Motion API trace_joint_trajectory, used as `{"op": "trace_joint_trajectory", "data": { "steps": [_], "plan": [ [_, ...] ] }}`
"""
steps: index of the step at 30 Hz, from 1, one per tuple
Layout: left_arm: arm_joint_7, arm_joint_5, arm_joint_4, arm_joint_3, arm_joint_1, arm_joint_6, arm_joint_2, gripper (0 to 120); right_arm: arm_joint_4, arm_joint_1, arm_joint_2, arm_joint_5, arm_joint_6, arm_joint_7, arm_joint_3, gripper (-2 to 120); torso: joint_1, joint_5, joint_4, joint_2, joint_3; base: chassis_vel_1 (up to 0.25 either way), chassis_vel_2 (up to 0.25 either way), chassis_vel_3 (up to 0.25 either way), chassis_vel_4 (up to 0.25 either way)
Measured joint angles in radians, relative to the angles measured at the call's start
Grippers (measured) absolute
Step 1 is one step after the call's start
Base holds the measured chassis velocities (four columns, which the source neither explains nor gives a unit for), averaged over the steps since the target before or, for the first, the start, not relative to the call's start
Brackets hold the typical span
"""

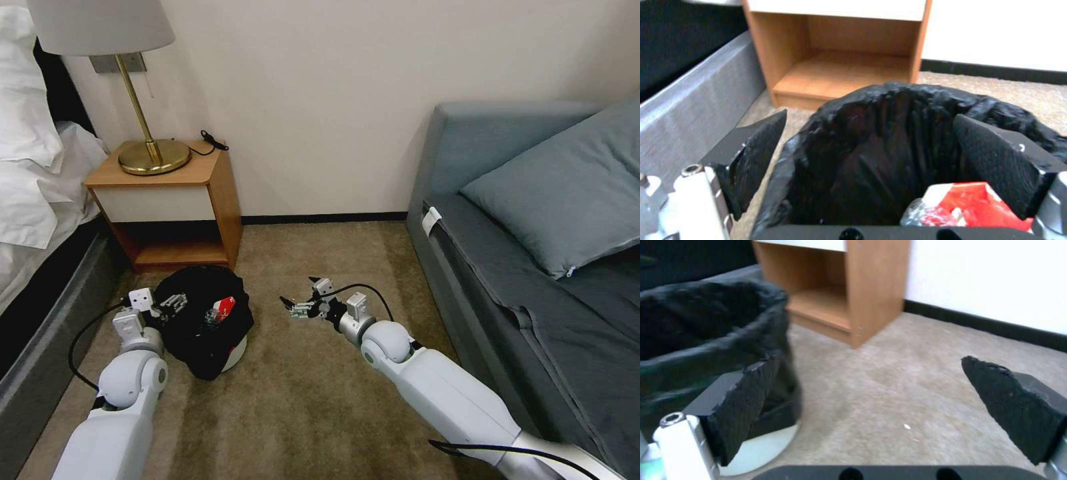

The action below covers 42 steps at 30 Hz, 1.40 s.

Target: Pick up the trash bin, then pick up the garbage on the floor and place it into the trash bin.

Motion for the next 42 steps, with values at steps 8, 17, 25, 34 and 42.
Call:
{"op": "trace_joint_trajectory", "data": {
  "steps": [8,17,25,34,42],
  "plan": [
    [0.071,0.064,0.01,0.035,-0.001,-0.018,0.006,100,-0.001,-0.034,0.017,-0.004,-0.036,0.084,0.047,100,0.0,0.0,0.0,0.0,0.0,0.0,0.0,0.0,0.0],
    [0.117,0.085,0.021,0.067,-0.016,-0.023,0.024,100,-0.001,-0.069,0.028,-0.023,-0.045,0.143,0.077,100,0.0,0.0001,0.0,0.0,0.0,0.0,0.0,0.0,0.0],
    [0.14,0.089,0.035,0.089,-0.016,-0.028,0.007,100,-0.015,-0.081,0.037,-0.027,-0.053,0.18,0.116,100,0.0,0.0,0.0,0.0,0.0,0.0,0.0,0.0,0.0],
    [0.154,0.106,0.022,0.092,-0.008,-0.037,0.007,100,-0.026,-0.112,0.037,-0.033,-0.043,0.163,0.17,100,0.0,0.0001,-0.0001,0.0,0.0,0.0,0.0,0.0,0.0],
    [0.157,0.122,0.012,0.089,-0.002,-0.038,0.012,100,-0.029,-0.119,0.037,-0.045,-0.037,0.16,0.183,100,0.0,0.0,0.0,0.0,0.0,0.0,0.0,0.0,0.0]
  ]
}}
